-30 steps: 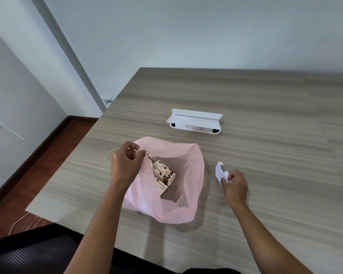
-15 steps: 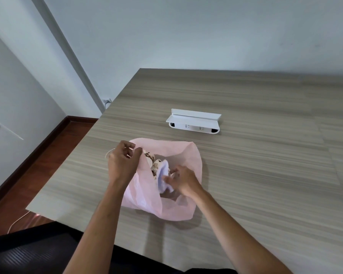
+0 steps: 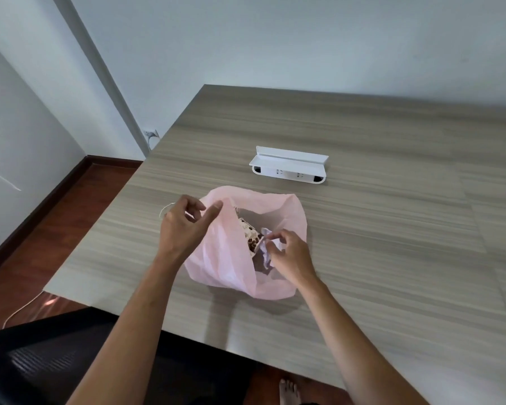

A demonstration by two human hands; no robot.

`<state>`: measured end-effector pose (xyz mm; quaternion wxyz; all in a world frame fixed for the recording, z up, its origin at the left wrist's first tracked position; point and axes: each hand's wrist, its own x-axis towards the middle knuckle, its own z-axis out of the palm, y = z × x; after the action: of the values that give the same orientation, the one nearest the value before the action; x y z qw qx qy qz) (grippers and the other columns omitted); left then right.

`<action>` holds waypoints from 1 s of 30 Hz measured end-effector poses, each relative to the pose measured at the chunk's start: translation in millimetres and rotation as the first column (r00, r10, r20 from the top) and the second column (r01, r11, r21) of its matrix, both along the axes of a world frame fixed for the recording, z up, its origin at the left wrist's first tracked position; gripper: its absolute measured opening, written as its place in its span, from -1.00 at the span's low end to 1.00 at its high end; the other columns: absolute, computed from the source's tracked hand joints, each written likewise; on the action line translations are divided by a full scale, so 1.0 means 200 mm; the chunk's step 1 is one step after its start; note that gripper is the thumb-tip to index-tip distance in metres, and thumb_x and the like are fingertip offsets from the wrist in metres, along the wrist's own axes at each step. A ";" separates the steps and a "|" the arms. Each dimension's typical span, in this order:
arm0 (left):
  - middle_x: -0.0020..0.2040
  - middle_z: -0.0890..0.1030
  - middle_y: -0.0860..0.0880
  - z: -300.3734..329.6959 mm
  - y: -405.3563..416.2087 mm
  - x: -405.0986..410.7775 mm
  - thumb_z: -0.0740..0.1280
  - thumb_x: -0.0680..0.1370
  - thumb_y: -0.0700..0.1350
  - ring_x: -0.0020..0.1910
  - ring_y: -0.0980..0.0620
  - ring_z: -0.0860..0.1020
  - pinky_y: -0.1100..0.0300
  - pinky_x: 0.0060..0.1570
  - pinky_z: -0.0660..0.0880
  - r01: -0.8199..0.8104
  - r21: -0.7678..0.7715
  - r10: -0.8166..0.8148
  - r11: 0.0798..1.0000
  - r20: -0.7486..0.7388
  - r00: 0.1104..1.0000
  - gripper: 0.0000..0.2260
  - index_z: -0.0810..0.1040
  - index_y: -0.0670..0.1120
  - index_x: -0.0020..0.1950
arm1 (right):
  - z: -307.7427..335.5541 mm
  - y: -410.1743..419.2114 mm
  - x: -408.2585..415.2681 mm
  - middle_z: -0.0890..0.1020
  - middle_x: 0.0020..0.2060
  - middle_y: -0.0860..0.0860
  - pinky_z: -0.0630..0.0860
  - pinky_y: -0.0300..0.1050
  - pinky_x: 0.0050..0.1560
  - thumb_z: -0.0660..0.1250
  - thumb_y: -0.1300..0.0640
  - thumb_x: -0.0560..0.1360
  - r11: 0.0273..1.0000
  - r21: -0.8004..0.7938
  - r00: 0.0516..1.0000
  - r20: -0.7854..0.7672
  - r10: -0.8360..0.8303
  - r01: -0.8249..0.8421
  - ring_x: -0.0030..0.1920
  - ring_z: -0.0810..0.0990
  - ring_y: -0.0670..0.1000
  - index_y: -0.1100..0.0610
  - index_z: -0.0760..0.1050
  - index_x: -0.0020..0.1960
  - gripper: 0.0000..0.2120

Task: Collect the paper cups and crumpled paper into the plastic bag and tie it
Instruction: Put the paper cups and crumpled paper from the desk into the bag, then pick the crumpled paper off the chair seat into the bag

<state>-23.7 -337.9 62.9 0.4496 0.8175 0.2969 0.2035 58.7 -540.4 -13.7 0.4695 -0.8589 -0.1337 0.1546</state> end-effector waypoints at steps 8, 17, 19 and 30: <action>-0.34 0.61 -0.18 0.10 0.25 -0.10 0.27 0.36 0.47 -0.30 -0.21 0.60 -0.18 -0.26 0.58 0.183 0.059 -0.180 0.981 -0.045 0.983 -0.39 0.47 -0.12 -0.26 | 0.15 0.14 -0.19 0.63 -0.03 -0.01 0.42 -0.16 0.03 0.31 0.12 0.51 0.959 0.093 0.960 0.056 -0.274 0.268 0.03 0.56 -0.04 -0.02 0.56 -0.13 -0.91; -0.32 0.63 0.05 0.03 0.54 -0.31 0.27 0.38 0.47 -0.24 -0.06 0.64 -0.15 -0.20 0.61 0.418 0.057 -0.412 0.906 -0.099 0.906 -0.49 0.51 0.02 -0.27 | 0.26 0.32 -0.62 0.62 -0.03 0.00 0.45 -0.15 0.06 0.31 0.06 0.51 0.862 0.095 0.860 0.070 -0.505 0.499 0.01 0.57 0.00 0.13 0.57 -0.02 -0.85; -0.29 0.64 0.05 -0.01 0.56 -0.39 0.25 0.38 0.49 -0.21 -0.04 0.64 -0.17 -0.18 0.61 0.476 0.029 -0.468 0.879 -0.137 0.873 -0.47 0.53 0.02 -0.25 | 0.27 0.33 -0.76 0.61 -0.03 -0.05 0.47 -0.13 0.10 0.32 0.04 0.50 0.868 0.078 0.868 0.052 -0.494 0.490 0.03 0.56 -0.04 0.09 0.55 -0.01 -0.86; -0.14 0.68 0.10 -0.02 0.62 -0.88 0.16 0.29 0.54 -0.13 0.02 0.65 0.08 -0.30 0.63 0.615 -0.101 -0.610 0.782 -0.324 0.723 -0.37 0.59 0.05 -0.04 | 0.25 0.43 -1.28 0.59 0.01 -0.10 0.45 -0.16 -0.04 0.28 -0.10 0.51 0.946 -0.099 0.949 -0.036 -0.312 0.307 0.00 0.55 -0.08 0.07 0.53 -0.01 -0.76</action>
<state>-199.9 -213.7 59.5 0.4278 0.8948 0.0817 -0.0981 -197.4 -454.4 36.8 0.4512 -0.8857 0.0221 0.1069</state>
